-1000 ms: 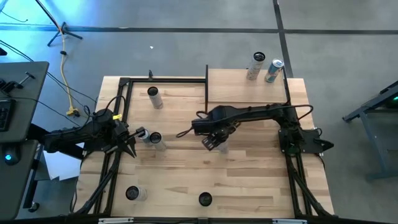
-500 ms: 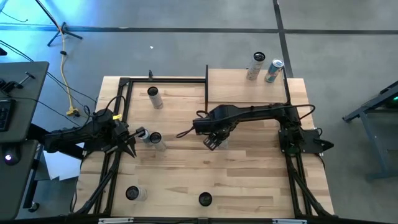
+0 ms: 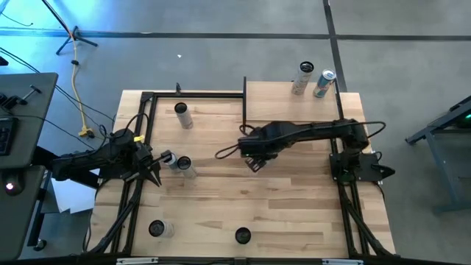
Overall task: Place canned beverage on shelf
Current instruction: Put the top white blue soda can on the shelf
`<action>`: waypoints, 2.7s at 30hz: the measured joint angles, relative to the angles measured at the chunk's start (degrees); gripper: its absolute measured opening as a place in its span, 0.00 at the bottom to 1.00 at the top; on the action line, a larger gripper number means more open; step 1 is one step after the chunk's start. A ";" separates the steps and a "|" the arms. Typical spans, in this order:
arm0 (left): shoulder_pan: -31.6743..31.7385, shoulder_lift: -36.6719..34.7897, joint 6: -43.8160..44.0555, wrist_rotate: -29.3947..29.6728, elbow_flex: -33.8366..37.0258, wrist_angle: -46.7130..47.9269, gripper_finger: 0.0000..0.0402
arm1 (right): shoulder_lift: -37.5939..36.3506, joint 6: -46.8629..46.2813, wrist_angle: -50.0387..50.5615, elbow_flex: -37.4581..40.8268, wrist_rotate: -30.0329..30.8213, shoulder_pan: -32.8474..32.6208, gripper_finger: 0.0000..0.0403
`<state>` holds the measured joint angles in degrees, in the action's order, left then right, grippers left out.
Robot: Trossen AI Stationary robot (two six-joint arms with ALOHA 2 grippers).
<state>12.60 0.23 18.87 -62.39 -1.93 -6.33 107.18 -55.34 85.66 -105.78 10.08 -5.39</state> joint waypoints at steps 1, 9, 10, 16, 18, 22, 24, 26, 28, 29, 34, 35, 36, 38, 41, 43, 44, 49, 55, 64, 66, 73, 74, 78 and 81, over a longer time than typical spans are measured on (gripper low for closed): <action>0.00 0.00 0.00 0.00 0.00 0.12 0.01 | -1.48 -1.32 -0.45 2.29 -0.04 0.00 0.60; 0.01 0.00 0.00 0.00 0.00 0.42 0.01 | -16.45 -12.04 -13.72 24.66 -3.14 -0.02 0.60; 0.01 0.00 0.00 0.00 0.00 0.40 0.01 | -18.05 -13.13 -15.08 27.15 -3.60 -0.07 0.60; 0.02 0.00 0.00 0.00 0.00 0.44 0.01 | -24.46 -19.48 -21.26 36.59 -4.38 -0.17 0.60; 0.02 0.00 0.00 0.00 0.00 0.44 0.01 | -25.17 -20.66 -21.84 37.44 -4.29 -0.13 0.60; 0.02 0.00 0.00 0.00 0.00 0.44 0.01 | -25.18 -22.29 -21.84 37.47 -4.11 0.06 0.62; 0.02 0.00 0.00 0.00 0.00 0.46 0.01 | -25.16 -22.90 -21.79 37.46 -4.21 0.44 0.62; 0.00 0.00 -0.01 0.00 0.00 0.46 0.01 | -25.12 -23.31 -21.78 37.45 -4.50 0.94 0.63; 0.00 0.00 0.00 0.00 0.00 0.46 0.01 | -25.12 -23.26 -21.79 37.45 -4.61 1.30 0.63; 0.01 0.00 0.00 0.00 0.00 0.46 0.01 | -25.12 -23.11 -21.82 37.45 -4.63 1.36 0.63; 0.00 0.00 0.00 0.00 0.00 0.46 0.01 | -25.05 -22.59 -21.89 37.45 -4.61 1.38 0.63; 0.01 0.00 0.00 0.00 0.00 0.46 0.01 | -25.05 -22.22 -22.04 37.45 -4.63 1.38 0.63; 0.00 0.00 0.00 0.00 0.00 0.48 0.01 | -25.03 -21.92 -22.31 37.46 -4.62 1.37 0.63; 0.00 0.00 0.00 0.00 0.00 0.46 0.01 | -25.01 -21.57 -23.13 37.52 -4.56 1.36 0.63; 0.02 0.00 0.00 0.00 0.00 0.47 0.01 | -24.84 -21.04 -25.89 37.60 -4.35 1.38 0.64; 0.00 0.00 0.00 0.00 0.00 0.46 0.01 | -24.75 -20.40 -27.02 37.64 -4.40 1.38 0.64; 0.02 0.00 0.00 0.00 0.00 0.47 0.01 | -24.75 -20.25 -27.35 37.68 -4.41 1.38 0.64; 0.00 0.00 0.00 0.00 0.00 0.47 0.01 | -24.66 -19.63 -28.58 37.73 -4.79 1.18 0.64; 0.01 0.00 0.00 0.00 0.00 0.48 0.01 | -24.94 -21.15 -22.80 37.47 -5.02 1.34 0.64; 0.00 0.00 0.00 0.00 0.00 0.46 0.01 | -25.03 -21.56 -19.74 37.36 -5.50 1.38 0.64; 0.00 0.00 0.00 0.00 0.00 0.47 0.01 | -25.00 -21.19 -19.44 37.22 -5.27 1.38 0.64; 0.01 0.00 0.00 0.00 0.00 0.47 0.01 | -24.66 -21.08 -11.81 33.04 -0.05 1.56 0.64; 0.00 0.00 0.00 0.00 0.00 0.48 0.01 | -24.62 -21.22 -11.68 32.80 0.23 1.60 0.64; 0.01 0.00 0.00 0.00 0.00 0.48 0.01 | -23.54 -21.15 -11.18 32.84 -0.09 1.23 0.64; 0.00 0.00 0.00 0.00 0.00 0.48 0.01 | -21.72 -19.58 -12.97 32.84 0.09 1.20 0.64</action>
<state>12.60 0.23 18.87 -62.39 -1.93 -5.85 85.47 -74.92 72.69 -72.95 10.17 -4.19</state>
